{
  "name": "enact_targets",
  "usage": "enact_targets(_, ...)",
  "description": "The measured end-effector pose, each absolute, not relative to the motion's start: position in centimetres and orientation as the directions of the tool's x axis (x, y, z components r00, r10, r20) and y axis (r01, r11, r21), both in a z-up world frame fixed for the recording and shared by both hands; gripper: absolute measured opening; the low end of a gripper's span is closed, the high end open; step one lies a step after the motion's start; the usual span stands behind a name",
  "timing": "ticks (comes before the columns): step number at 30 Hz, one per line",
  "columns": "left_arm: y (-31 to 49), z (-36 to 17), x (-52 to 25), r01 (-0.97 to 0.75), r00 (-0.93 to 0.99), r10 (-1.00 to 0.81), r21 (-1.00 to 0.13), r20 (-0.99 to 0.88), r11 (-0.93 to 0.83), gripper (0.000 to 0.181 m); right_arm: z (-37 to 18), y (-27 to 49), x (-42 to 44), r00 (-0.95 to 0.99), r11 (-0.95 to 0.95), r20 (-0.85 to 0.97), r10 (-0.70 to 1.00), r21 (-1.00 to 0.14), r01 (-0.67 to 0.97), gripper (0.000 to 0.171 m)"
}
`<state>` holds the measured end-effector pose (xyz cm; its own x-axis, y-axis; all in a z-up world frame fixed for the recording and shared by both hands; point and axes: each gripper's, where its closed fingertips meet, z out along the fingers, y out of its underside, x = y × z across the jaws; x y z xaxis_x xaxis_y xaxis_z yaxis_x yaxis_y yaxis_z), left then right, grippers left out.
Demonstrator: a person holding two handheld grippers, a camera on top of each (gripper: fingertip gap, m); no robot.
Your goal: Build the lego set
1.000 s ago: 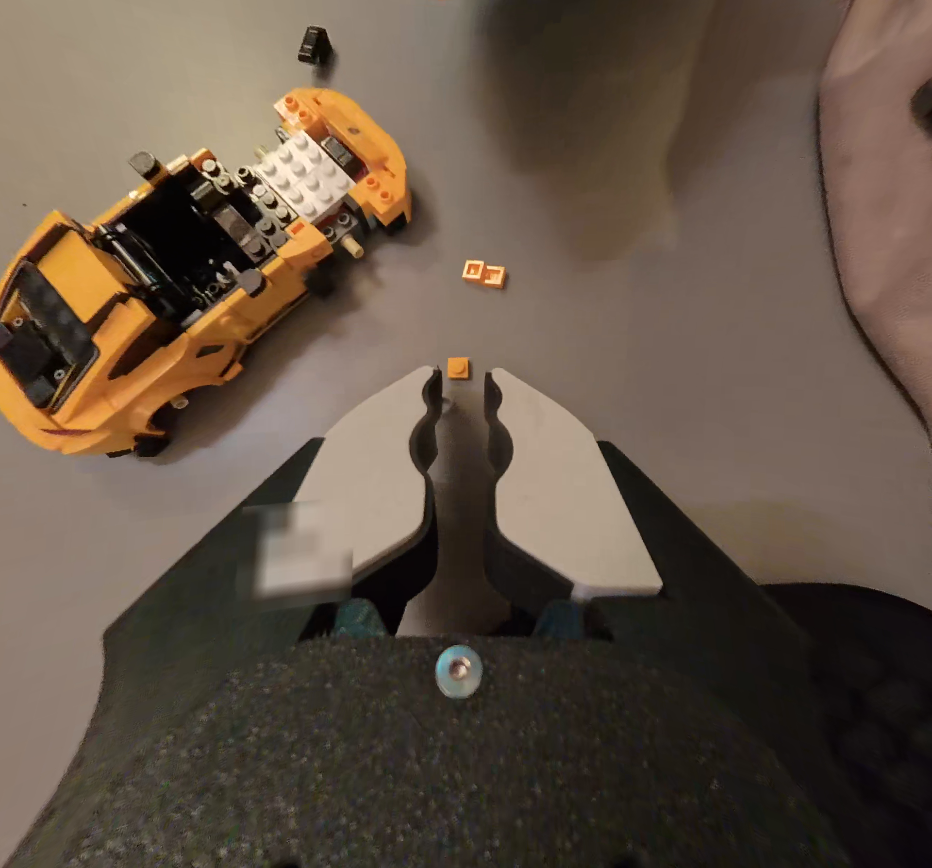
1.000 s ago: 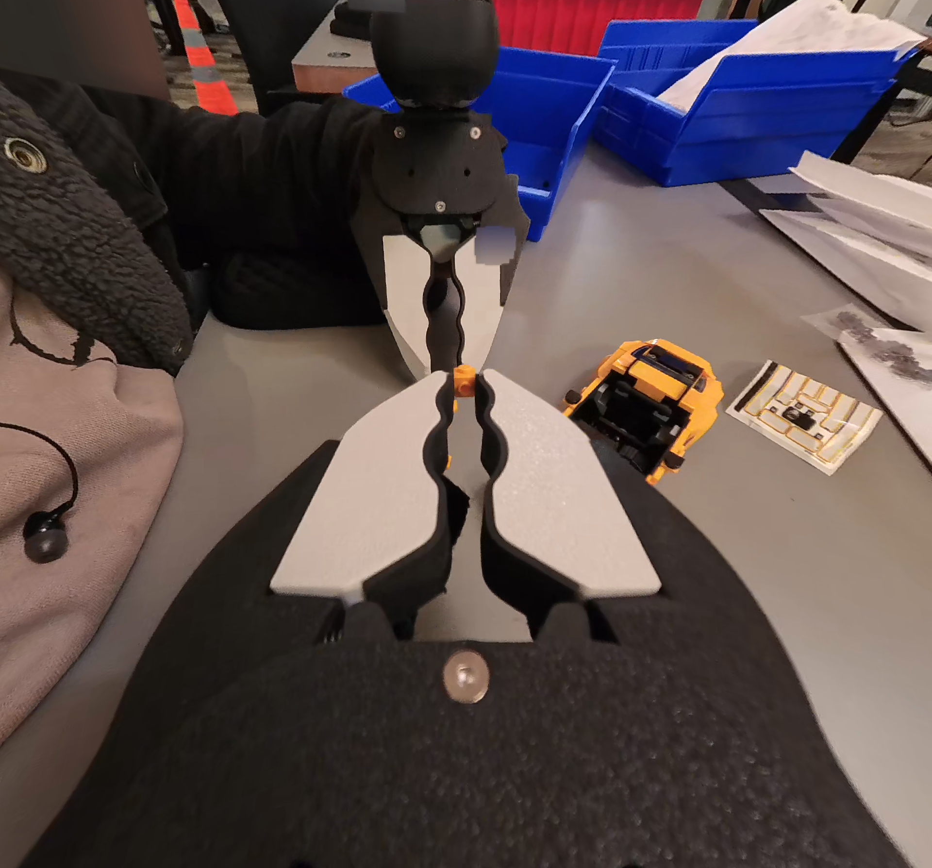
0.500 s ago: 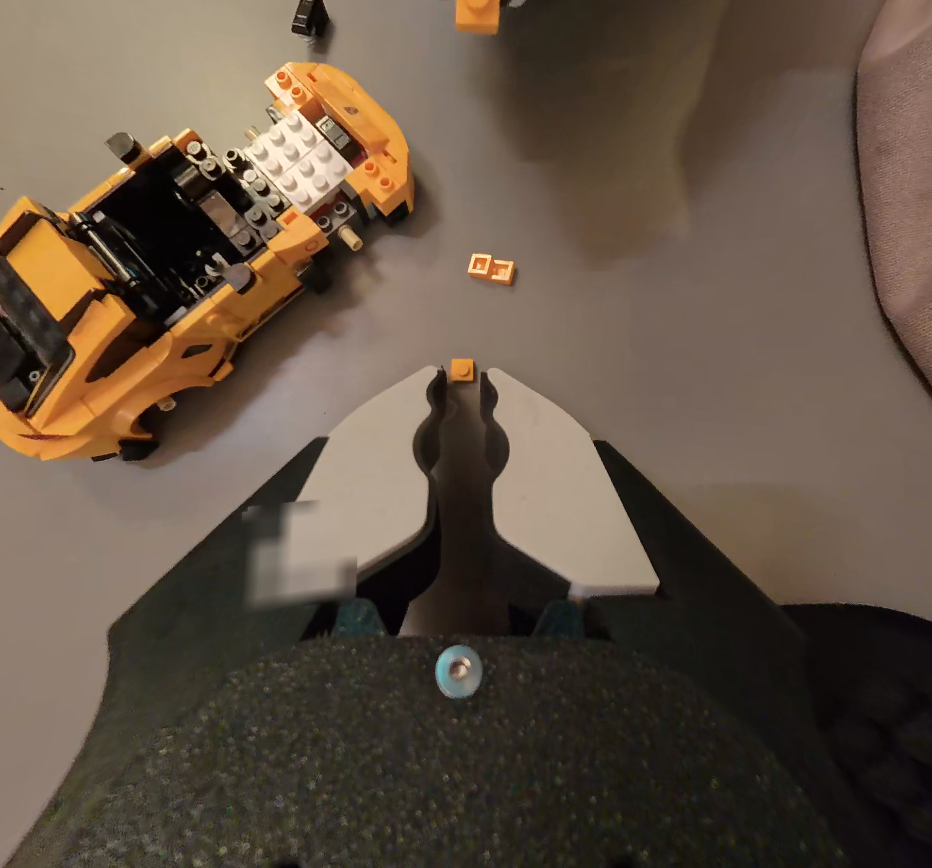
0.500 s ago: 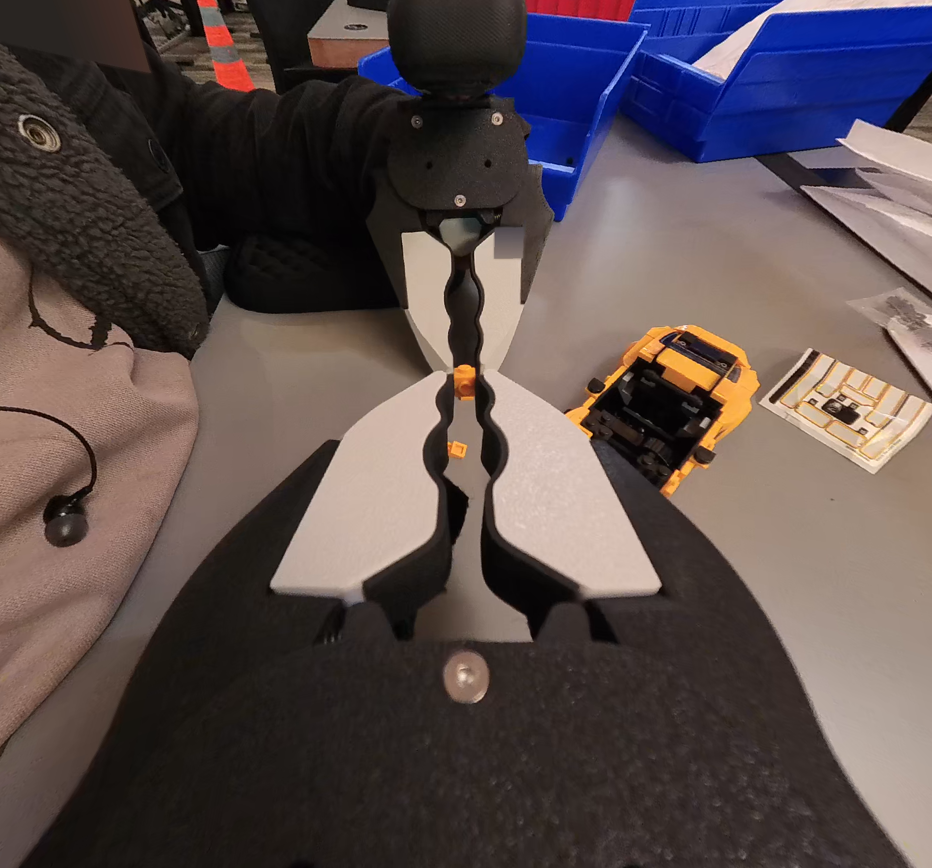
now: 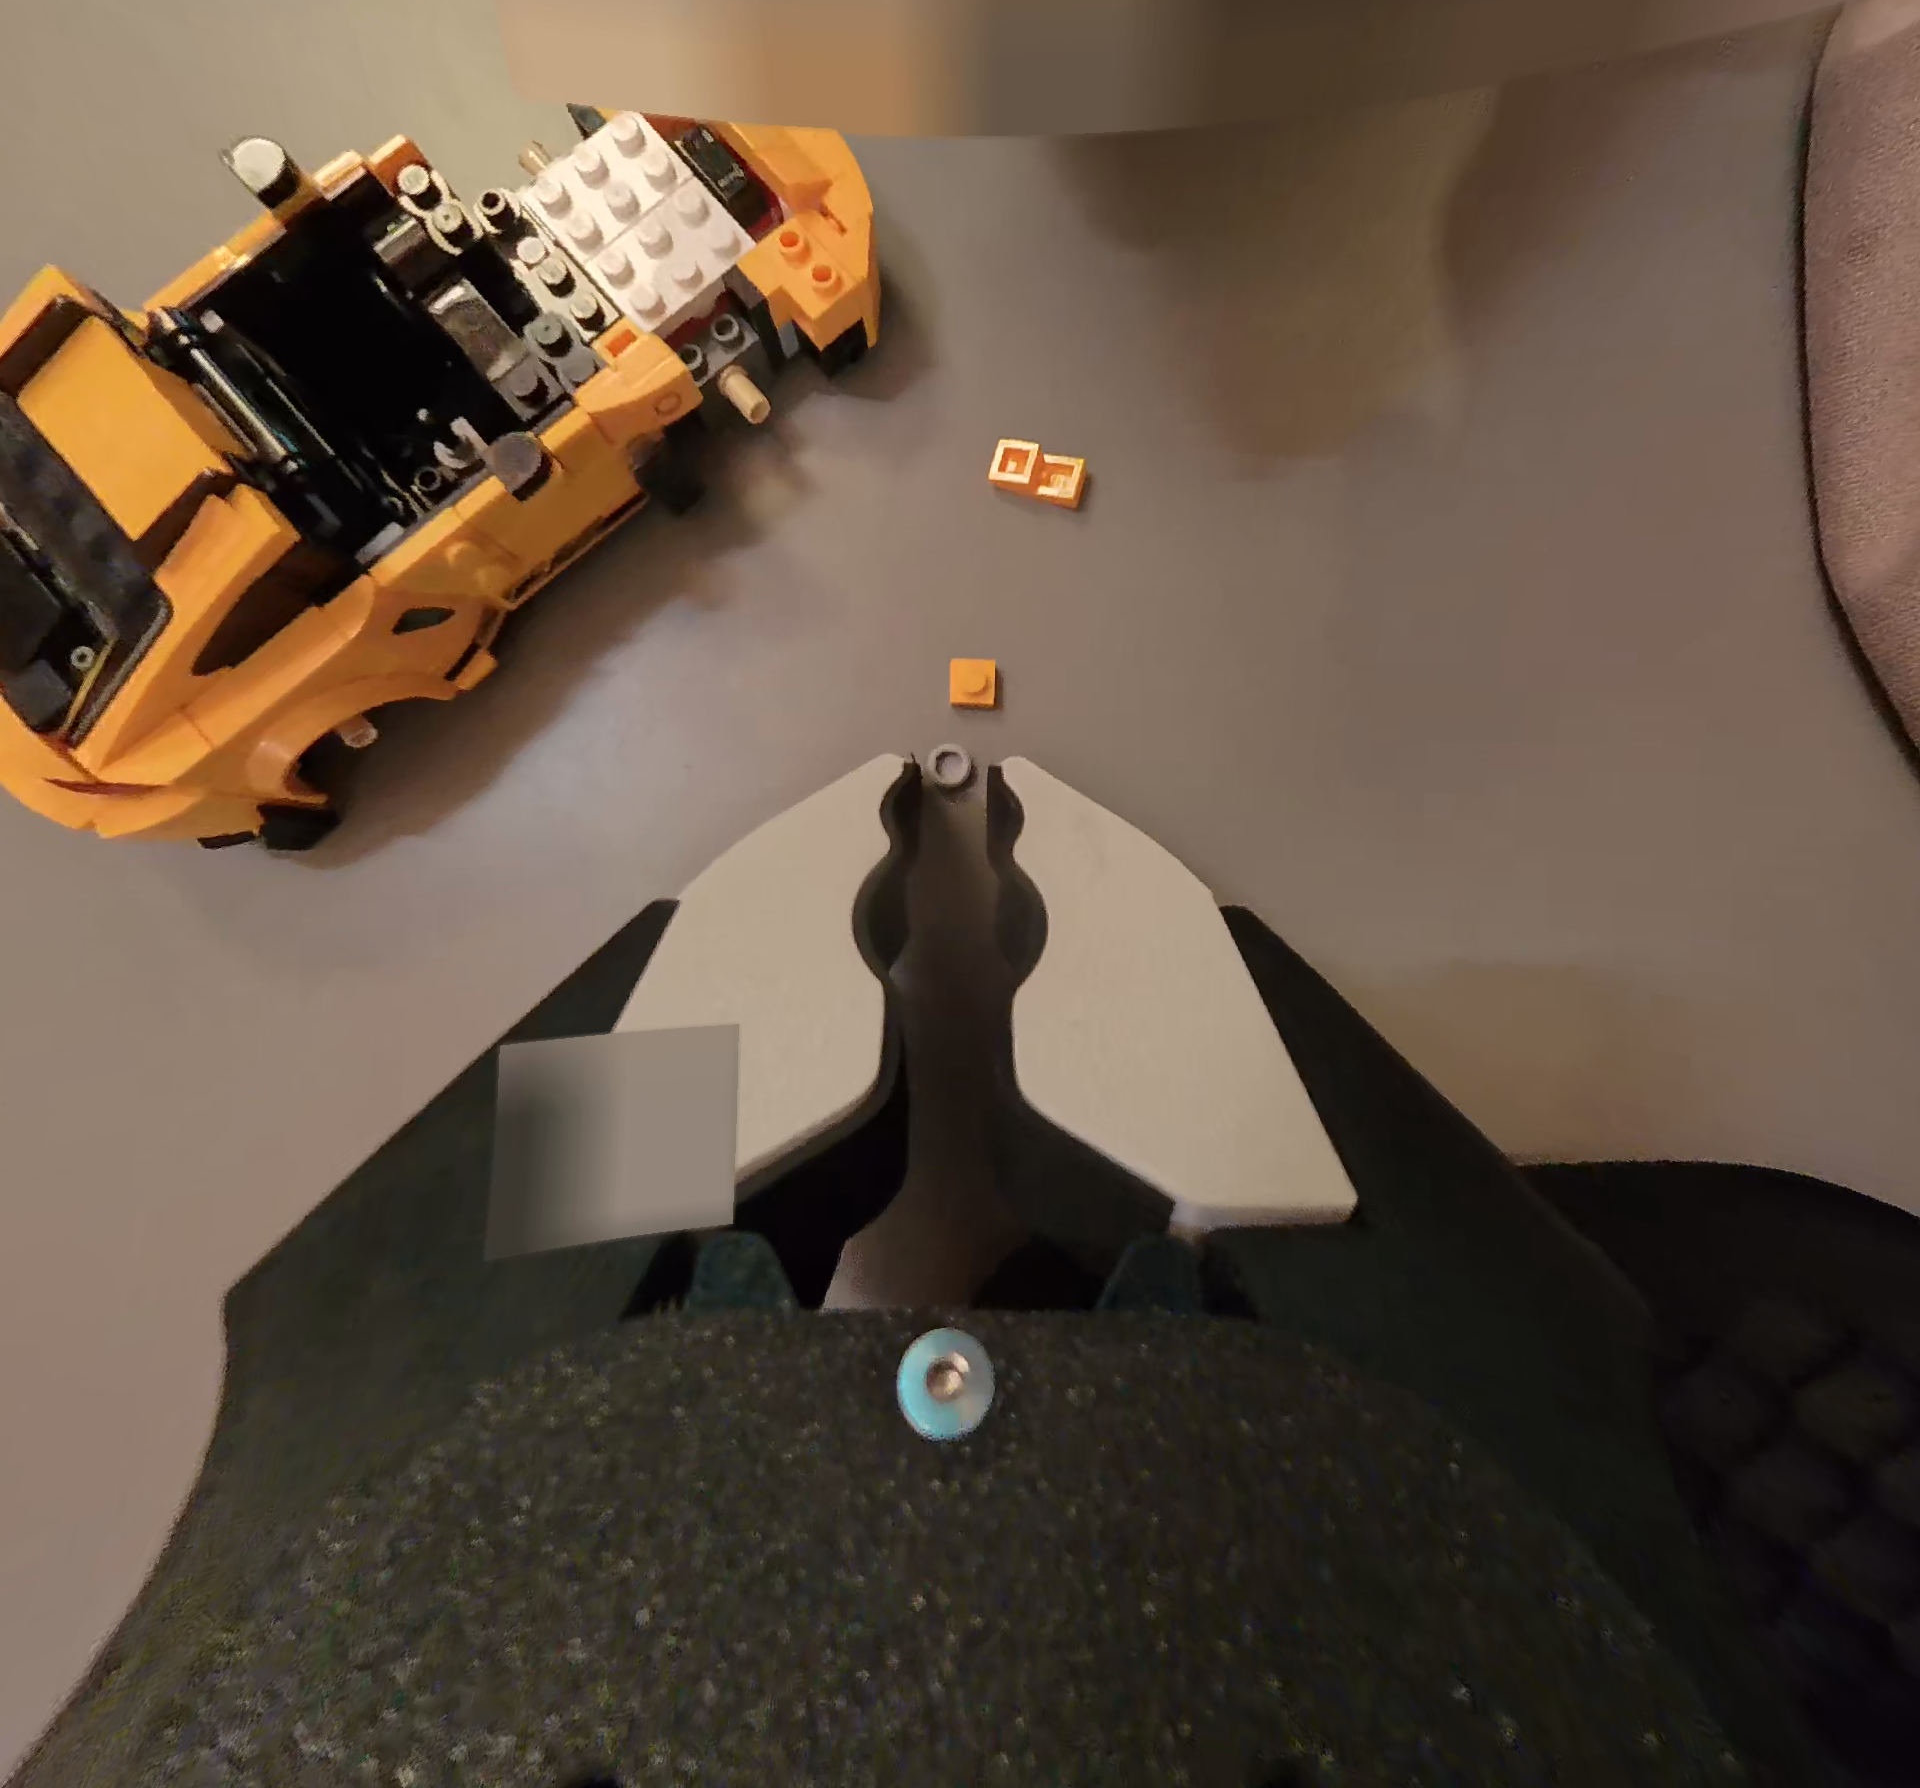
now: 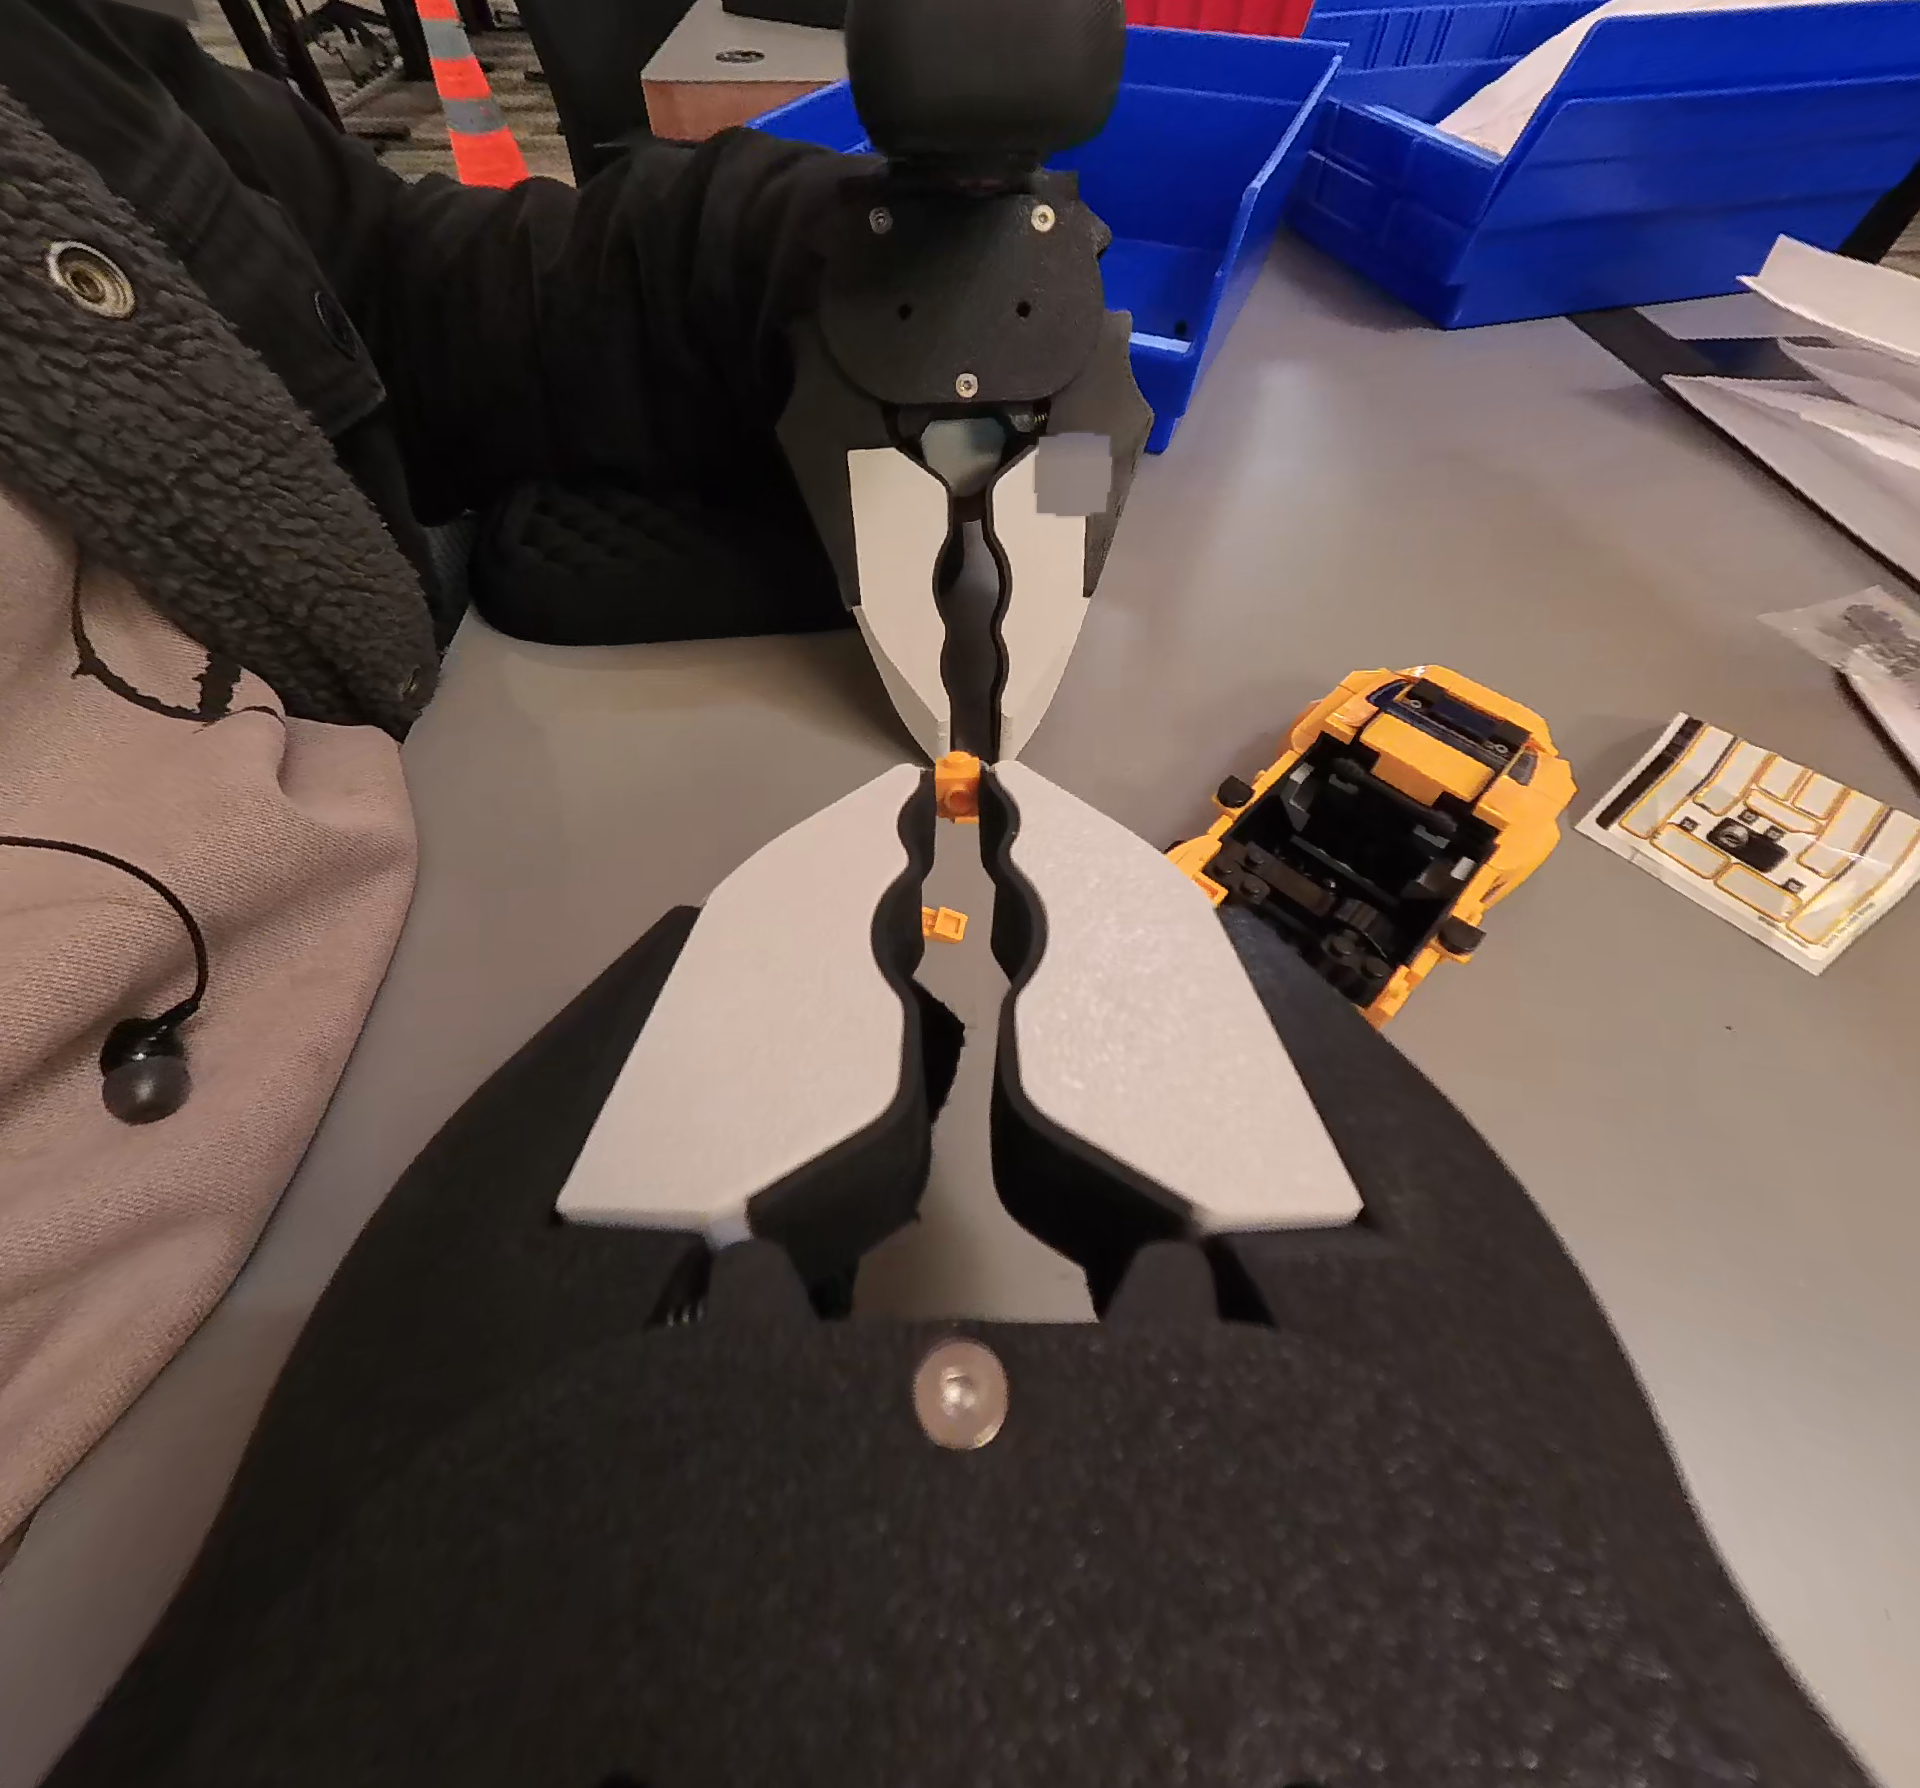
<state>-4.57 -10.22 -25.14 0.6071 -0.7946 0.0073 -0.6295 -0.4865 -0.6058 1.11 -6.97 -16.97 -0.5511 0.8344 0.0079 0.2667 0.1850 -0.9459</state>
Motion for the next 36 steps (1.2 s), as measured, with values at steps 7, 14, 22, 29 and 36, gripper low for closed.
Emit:
enact_targets(7, -10.4, -25.0, -4.4, -0.609, 0.608, -0.793, -0.616, 0.041, -0.500, 0.000, -16.9, -7.0, 1.1, -0.553, 0.185, 0.008, 0.833, -0.946, 0.266, 0.008)
enact_targets(14, -10.4, -24.3, -3.3, -0.601, 0.576, -0.817, -0.657, 0.037, -0.454, 0.000, -17.0, -7.0, 1.2, -0.554, 0.187, 0.006, 0.832, -0.944, 0.271, 0.008)
enact_targets(22, -9.6, -25.1, -4.2, -0.622, 0.611, -0.791, -0.631, -0.020, -0.464, 0.012, -17.1, -7.1, 1.2, -0.559, 0.183, -0.001, 0.829, -0.944, 0.274, 0.008)
enact_targets(29, -9.5, -24.3, -3.4, -0.599, 0.601, -0.799, -0.669, -0.014, -0.440, 0.006, -17.2, -7.1, 1.2, -0.562, 0.184, -0.004, 0.827, -0.943, 0.277, 0.008)
enact_targets(36, -10.0, -22.6, 0.1, -0.557, 0.521, -0.854, -0.756, 0.005, -0.344, 0.008, -17.5, -7.2, 1.2, -0.564, 0.185, -0.012, 0.826, -0.939, 0.290, 0.008)
